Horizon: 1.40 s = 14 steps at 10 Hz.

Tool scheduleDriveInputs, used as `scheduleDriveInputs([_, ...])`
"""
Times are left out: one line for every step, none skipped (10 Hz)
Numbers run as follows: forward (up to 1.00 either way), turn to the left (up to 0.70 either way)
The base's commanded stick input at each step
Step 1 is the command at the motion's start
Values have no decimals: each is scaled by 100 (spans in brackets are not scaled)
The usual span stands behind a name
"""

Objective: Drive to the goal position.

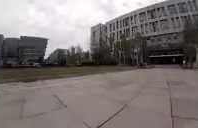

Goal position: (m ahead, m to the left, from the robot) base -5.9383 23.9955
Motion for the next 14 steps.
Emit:
scheduleDriveInputs([0, 70])
scheduleDriveInputs([0, 70])
scheduleDriveInputs([0, 70])
scheduleDriveInputs([0, 70])
scheduleDriveInputs([0, 70])
scheduleDriveInputs([0, 70])
scheduleDriveInputs([0, 70])
scheduleDriveInputs([0, 70])
scheduleDriveInputs([0, 70])
scheduleDriveInputs([0, 70])
scheduleDriveInputs([0, 70])
scheduleDriveInputs([0, 70])
scheduleDriveInputs([0, 70])
scheduleDriveInputs([0, 70])
